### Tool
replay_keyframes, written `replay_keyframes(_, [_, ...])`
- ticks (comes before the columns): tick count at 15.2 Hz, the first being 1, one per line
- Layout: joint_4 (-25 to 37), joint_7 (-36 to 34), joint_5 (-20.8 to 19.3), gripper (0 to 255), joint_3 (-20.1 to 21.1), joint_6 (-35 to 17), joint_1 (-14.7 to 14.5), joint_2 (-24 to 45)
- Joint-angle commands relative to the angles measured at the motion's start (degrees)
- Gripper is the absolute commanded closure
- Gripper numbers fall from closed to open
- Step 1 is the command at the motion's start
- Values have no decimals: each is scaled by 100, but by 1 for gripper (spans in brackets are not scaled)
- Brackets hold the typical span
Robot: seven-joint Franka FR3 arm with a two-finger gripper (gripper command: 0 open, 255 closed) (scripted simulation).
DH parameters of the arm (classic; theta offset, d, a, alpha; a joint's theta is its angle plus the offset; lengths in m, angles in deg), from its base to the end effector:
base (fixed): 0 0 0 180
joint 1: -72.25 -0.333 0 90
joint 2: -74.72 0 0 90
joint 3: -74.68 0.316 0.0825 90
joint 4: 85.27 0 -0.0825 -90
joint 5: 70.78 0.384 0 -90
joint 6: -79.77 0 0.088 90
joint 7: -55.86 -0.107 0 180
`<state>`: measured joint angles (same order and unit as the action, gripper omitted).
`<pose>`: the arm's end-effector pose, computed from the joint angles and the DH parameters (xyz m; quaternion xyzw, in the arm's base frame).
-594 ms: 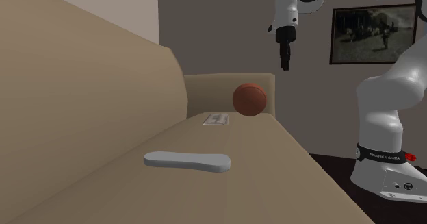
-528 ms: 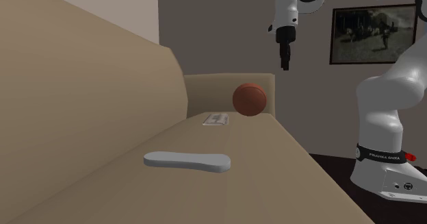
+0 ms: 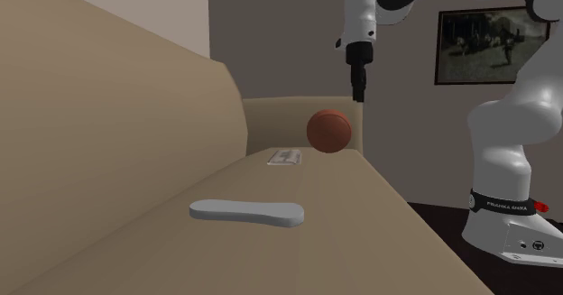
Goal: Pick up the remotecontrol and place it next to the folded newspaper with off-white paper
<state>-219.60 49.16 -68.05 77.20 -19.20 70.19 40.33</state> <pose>0.3667 0.0363 0.5466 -0.9996 0.0264 0.0096 0.0102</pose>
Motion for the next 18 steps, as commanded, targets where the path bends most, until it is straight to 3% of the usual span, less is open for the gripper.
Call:
replay_keyframes(1, [62, -186, 89, 0, 208, -227, -106, 272])
replay_keyframes(10, [647, -896, 153, 0, 983, -1099, -439, 1700])
replay_keyframes(18, [1593, -1633, -228, 0, 1556, -1604, -717, 3192])
